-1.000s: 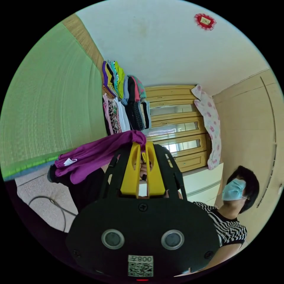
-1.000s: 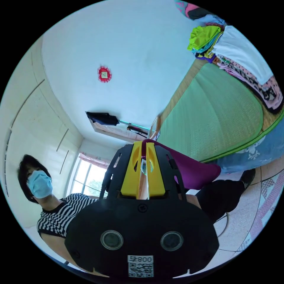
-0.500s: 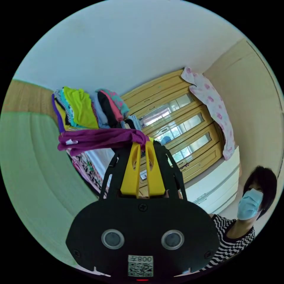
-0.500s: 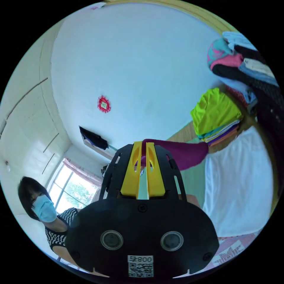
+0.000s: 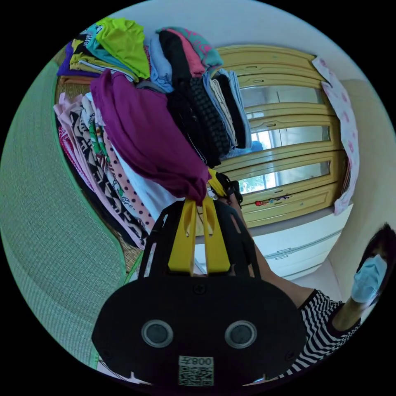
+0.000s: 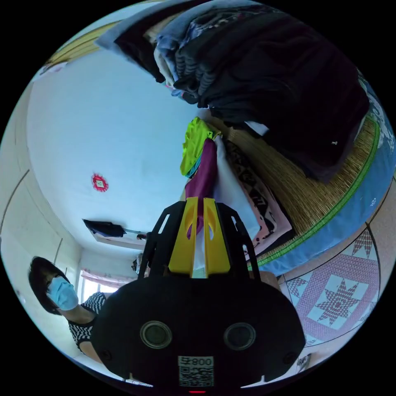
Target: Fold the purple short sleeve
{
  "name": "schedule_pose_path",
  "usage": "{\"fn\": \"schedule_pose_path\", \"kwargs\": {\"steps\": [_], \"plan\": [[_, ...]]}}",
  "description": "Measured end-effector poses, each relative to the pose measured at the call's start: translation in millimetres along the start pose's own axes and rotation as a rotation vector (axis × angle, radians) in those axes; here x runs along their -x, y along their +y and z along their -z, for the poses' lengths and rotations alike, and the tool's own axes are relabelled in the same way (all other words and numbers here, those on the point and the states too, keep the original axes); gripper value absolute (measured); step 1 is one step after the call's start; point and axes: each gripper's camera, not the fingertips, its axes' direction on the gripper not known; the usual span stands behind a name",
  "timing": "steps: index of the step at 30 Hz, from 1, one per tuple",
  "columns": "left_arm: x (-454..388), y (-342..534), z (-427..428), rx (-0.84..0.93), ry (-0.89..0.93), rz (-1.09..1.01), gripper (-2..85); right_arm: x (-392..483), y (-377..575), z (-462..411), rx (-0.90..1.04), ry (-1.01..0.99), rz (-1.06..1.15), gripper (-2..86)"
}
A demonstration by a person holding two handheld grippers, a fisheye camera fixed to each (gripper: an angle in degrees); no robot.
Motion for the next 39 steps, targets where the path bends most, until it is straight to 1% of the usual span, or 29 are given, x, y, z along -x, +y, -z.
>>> {"fn": "schedule_pose_path", "kwargs": {"steps": [5,9,13,16,20,23,25,27,29,31,33,34,36,37,39], "plan": [[-21.6,-17.9,-17.4,0.002,-0.065,-0.108,3.3,-14.2,-13.2,19.6,-0.001,-0.029,0.06,1.9],[-28.4,-27.3,-39.0,0.041,-0.08,-0.145,3.3,-21.6,-19.1,38.5,-0.015,0.003,0.087,1.8],[-10.4,-35.7,-69.8,0.127,-0.141,-0.104,3.6,-44.8,-18.1,40.1,0.004,0.063,0.038,1.5],[8.9,-41.6,-79.7,0.153,-0.127,-0.036,4.0,-62.0,-16.0,35.6,-0.015,0.046,-0.003,0.9],[16.9,-46.8,-79.0,0.159,-0.104,-0.035,4.0,-67.1,-8.0,44.0,-0.112,0.029,-0.01,0.2],[15.8,-47.7,-71.9,0.16,-0.081,-0.07,3.4,-50.9,6.4,49.3,-0.172,0.057,0.043,0.1],[14.1,-47.7,-65.6,0.152,-0.076,-0.094,2.9,-29.0,17.2,39.4,-0.172,0.093,0.112,0.0],[10.3,-50.4,-59.3,0.122,-0.082,-0.13,2.3,2.9,31.7,7.0,-0.12,0.171,0.21,0.0],[6.2,-60.3,-57.4,0.102,-0.098,-0.166,1.6,18.5,39.6,-24.6,-0.081,0.231,0.257,0.0],[10.0,-70.4,-61.0,0.108,-0.112,-0.157,1.1,25.1,42.6,-59.4,-0.031,0.287,0.278,0.0],[23.1,-79.4,-67.4,0.155,-0.169,-0.106,0.7,25.7,44.4,-101.2,0.026,0.383,0.251,0.0],[30.3,-81.3,-67.6,0.16,-0.187,-0.079,0.6,28.3,46.5,-108.5,0.028,0.374,0.253,0.0],[31.8,-80.2,-62.1,0.135,-0.146,-0.091,0.4,54.0,65.1,-133.6,0.004,0.285,0.322,0.0],[30.2,-78.7,-58.0,0.123,-0.155,-0.113,0.3,62.3,71.0,-142.3,0.012,0.281,0.347,0.0],[30.9,-76.5,-54.5,0.129,-0.196,-0.13,0.3,85.7,93.8,-189.0,0.087,0.353,0.42,0.0]]}}
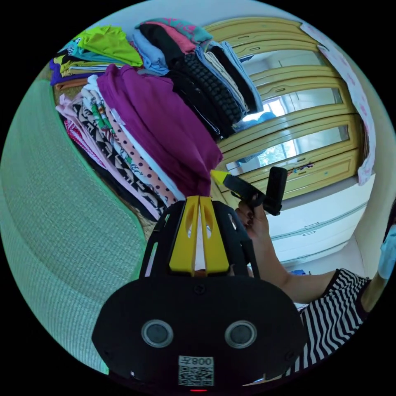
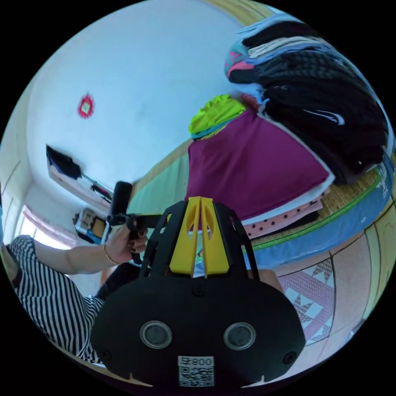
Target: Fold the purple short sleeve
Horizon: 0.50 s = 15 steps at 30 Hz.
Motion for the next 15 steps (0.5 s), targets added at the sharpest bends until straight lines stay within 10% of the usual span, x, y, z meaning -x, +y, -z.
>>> {"fn": "schedule_pose_path", "kwargs": {"steps": [15], "plan": [[42.1,85.3,65.3,0.113,-0.445,-0.05,0.1,143.5,33.8,-87.9,-0.038,0.186,0.119,0.1]]}}
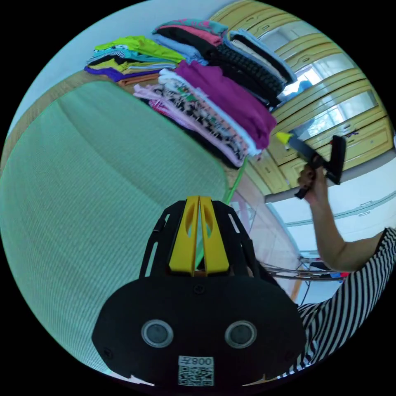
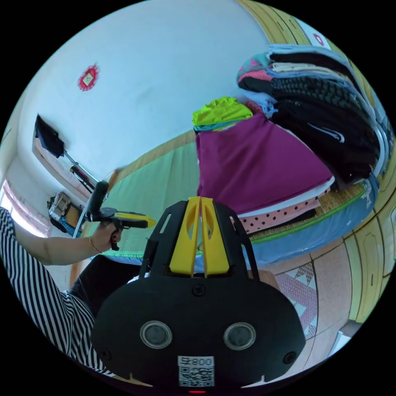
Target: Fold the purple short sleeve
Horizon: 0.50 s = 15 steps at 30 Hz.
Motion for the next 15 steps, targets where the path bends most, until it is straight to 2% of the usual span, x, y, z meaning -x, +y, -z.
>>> {"fn": "schedule_pose_path", "kwargs": {"steps": [5,9,13,15], "plan": [[20.6,43.3,-16.7,0.119,-0.158,0.006,0.2,74.1,-15.7,-1.9,-0.162,0.004,0.125,0.4],[22.2,60.5,-11.9,0.054,-0.168,-0.021,0.2,127.2,-56.1,-25.9,-0.251,0.001,0.221,1.7],[23.6,80.0,-6.5,0.001,-0.201,-0.084,0.3,159.1,-103.2,-64.9,-0.265,-0.036,0.265,2.9],[24.9,89.8,-3.8,-0.027,-0.216,-0.117,0.3,181.1,-135.1,-97.7,-0.265,0.008,0.291,3.9]]}}
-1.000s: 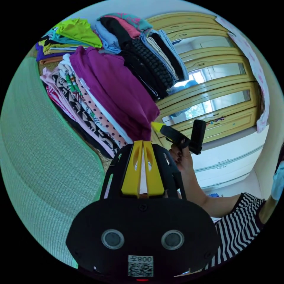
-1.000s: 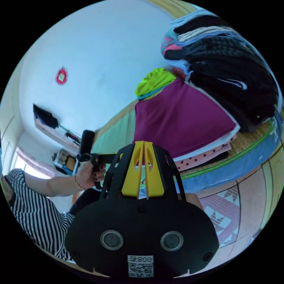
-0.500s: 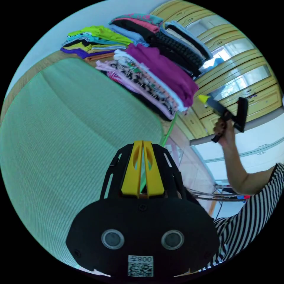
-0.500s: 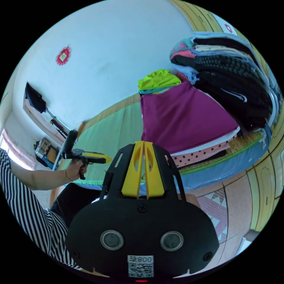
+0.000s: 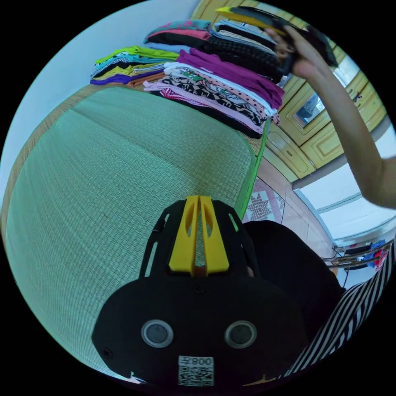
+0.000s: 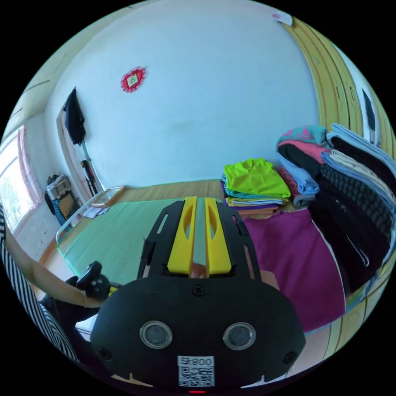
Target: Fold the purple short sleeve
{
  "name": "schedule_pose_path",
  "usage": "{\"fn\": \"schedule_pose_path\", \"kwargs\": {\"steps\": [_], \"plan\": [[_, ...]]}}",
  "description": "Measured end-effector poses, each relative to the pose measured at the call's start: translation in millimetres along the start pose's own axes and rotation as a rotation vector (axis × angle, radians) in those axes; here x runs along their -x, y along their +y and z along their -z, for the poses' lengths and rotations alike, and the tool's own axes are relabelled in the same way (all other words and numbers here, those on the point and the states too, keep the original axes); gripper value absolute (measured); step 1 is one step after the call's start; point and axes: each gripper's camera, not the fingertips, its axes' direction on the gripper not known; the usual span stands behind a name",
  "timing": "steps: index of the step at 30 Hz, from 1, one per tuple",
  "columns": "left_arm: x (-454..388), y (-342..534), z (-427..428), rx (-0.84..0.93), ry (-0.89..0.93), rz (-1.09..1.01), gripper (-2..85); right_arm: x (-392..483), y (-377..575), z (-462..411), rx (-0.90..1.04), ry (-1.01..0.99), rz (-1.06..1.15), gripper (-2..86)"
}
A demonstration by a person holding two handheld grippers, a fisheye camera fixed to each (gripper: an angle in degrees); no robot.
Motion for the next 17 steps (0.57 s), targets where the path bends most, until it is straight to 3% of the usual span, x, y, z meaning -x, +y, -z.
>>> {"fn": "schedule_pose_path", "kwargs": {"steps": [17], "plan": [[45.3,76.8,31.1,-0.13,0.037,-0.008,0.3,-29.5,-161.2,-305.0,0.22,0.239,-0.12,9.9]]}}
